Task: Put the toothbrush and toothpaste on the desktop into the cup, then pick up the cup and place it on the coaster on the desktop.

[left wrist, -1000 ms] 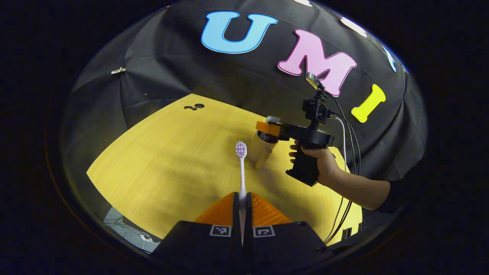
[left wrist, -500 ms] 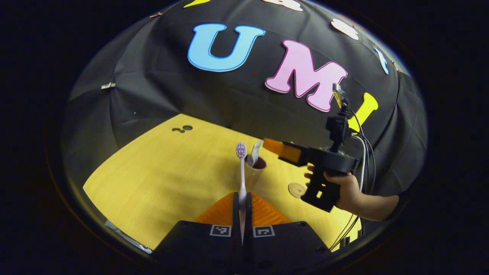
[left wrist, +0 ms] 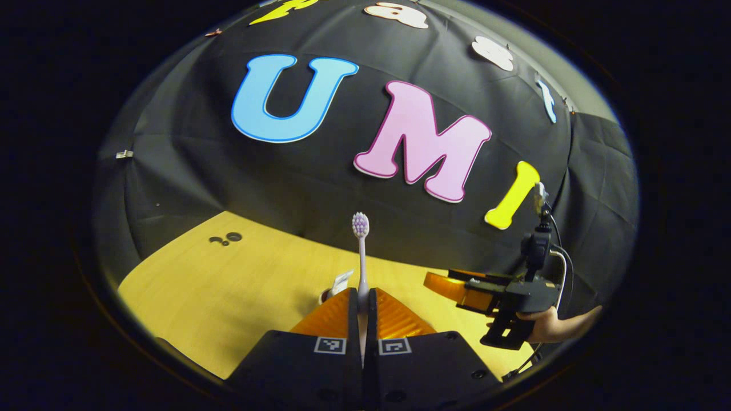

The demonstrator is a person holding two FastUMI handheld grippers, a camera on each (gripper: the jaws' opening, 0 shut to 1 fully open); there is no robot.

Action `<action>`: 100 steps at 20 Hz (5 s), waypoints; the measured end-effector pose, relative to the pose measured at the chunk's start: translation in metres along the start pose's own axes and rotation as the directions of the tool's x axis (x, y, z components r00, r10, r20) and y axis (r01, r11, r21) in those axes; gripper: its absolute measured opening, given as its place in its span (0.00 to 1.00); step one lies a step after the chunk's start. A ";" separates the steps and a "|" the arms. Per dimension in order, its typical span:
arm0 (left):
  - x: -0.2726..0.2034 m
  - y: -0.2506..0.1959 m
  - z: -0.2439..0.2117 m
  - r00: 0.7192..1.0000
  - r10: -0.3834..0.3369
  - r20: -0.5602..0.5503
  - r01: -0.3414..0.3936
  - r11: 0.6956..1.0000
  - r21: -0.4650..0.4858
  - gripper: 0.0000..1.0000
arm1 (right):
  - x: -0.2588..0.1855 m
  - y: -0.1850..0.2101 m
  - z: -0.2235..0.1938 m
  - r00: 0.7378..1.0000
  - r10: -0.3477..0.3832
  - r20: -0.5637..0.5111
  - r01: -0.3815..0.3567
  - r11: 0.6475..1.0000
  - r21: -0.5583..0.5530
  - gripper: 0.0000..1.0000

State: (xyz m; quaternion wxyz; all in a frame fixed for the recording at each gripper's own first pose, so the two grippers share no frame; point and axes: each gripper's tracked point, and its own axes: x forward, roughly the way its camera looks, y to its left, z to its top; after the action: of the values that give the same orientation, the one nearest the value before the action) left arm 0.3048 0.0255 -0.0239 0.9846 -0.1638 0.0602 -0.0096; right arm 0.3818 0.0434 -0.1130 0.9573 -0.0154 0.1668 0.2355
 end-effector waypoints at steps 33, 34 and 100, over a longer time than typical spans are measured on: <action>0.136 0.014 -0.094 0.995 -0.099 -0.015 0.093 0.865 0.493 0.99 | -0.060 -0.125 -0.079 0.939 -0.305 -0.158 0.310 0.951 0.010 0.98; 0.133 0.015 -0.099 0.996 -0.086 -0.029 0.089 0.859 0.504 0.99 | -0.062 -0.127 -0.079 0.938 -0.310 -0.156 0.315 0.949 0.014 0.98; 0.117 0.056 -0.185 0.492 0.295 -0.819 0.040 0.932 0.359 0.26 | -0.238 -0.194 -0.185 0.818 -0.481 -0.315 0.566 0.770 0.295 0.99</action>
State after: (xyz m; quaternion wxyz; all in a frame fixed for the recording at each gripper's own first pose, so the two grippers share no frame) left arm 0.3985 0.0145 -0.2295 0.8325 0.0356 0.5523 -0.0258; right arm 0.2140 -0.2551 -0.2191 0.9446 0.0958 0.3031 -0.0821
